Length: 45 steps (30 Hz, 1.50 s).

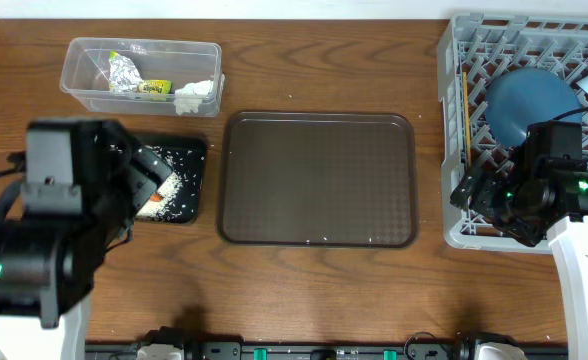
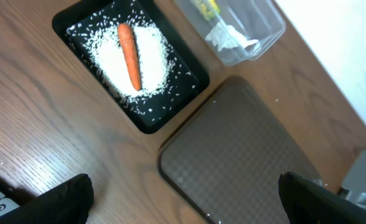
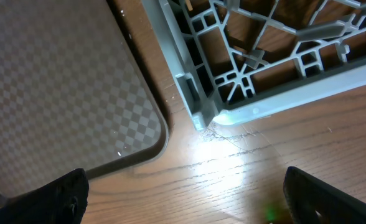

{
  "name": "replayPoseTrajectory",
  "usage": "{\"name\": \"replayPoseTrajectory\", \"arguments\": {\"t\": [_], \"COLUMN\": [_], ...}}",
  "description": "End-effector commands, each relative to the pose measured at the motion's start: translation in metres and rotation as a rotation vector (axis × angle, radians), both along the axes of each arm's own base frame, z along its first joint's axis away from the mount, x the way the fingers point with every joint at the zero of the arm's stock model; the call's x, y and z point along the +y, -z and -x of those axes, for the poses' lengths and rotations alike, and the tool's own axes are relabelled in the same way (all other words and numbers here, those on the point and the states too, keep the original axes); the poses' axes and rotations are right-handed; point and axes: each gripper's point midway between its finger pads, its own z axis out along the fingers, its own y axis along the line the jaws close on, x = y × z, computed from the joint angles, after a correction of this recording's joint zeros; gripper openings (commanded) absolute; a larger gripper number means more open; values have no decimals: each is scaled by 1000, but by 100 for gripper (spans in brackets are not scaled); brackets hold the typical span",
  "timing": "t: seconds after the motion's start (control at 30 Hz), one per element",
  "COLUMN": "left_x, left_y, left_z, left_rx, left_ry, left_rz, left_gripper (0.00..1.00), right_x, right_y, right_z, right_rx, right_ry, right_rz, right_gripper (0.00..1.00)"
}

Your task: Sort waste into correct bins and load items into the dishwasher rack

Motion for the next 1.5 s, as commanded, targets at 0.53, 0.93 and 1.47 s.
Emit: {"name": "replayPoseTrajectory", "arguments": {"t": [0.53,0.93,1.47], "left_x": [4,8,-19], "left_y": [0,16,12], "left_z": [77,100,50], "left_rx": [-165,-76,-423], "left_ry": [-3,-8,418], "left_rz": [16,1,-261], "left_gripper": [98,98,98], "right_x": [-4,-4,-4], "right_y": [-4,-4,-4], "right_z": [0,0,0], "right_rx": [-14,-14,-14], "right_ry": [-1,-1,-1], "right_rz": [11,11,11], "right_gripper": [99,99,99]}}
